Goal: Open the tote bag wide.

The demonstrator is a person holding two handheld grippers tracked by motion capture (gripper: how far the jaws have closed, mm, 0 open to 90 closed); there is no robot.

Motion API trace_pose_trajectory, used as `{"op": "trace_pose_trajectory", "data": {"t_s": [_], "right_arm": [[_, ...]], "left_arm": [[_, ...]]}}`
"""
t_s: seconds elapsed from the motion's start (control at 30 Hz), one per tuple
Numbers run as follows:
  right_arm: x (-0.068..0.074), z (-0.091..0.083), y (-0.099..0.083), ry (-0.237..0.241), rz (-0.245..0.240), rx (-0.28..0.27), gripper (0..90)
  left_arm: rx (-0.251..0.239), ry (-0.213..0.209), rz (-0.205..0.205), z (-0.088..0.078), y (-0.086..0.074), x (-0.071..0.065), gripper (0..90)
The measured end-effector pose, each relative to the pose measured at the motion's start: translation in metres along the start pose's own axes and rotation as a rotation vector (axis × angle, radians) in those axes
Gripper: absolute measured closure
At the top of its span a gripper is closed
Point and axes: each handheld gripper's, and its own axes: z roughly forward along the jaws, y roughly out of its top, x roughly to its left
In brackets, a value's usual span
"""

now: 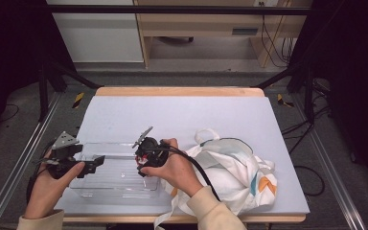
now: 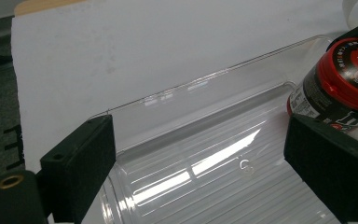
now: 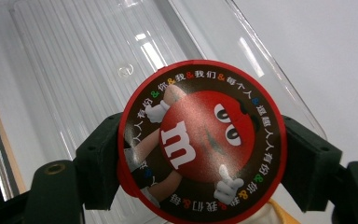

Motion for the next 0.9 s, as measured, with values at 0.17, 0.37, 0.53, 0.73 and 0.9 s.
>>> {"op": "trace_pose_trajectory", "data": {"t_s": [0.17,0.37,0.53,0.73,0.9], "right_arm": [[-0.0002,0.0004,0.0002,-0.001,-0.006,-0.001,25.7],[0.001,0.0012,0.0006,-0.006,-0.008,0.001,25.7],[0.0014,0.0019,0.0011,-0.007,-0.008,0.001,25.7],[0.0021,0.0034,0.0016,-0.003,-0.008,0.001,25.7],[0.0019,0.0061,0.001,-0.004,-0.007,0.011,25.7]], "left_arm": [[0.002,0.0,0.001,0.0005,0.0,-0.0003,9.0],[0.004,-0.001,0.005,0.0011,0.0001,-0.001,9.0],[0.004,-0.001,0.004,0.0011,0.0,-0.001,9.0],[0.004,-0.001,0.004,0.001,0.0,-0.0008,9.0],[0.005,-0.002,0.005,0.0011,-0.0001,-0.0009,9.0]]}}
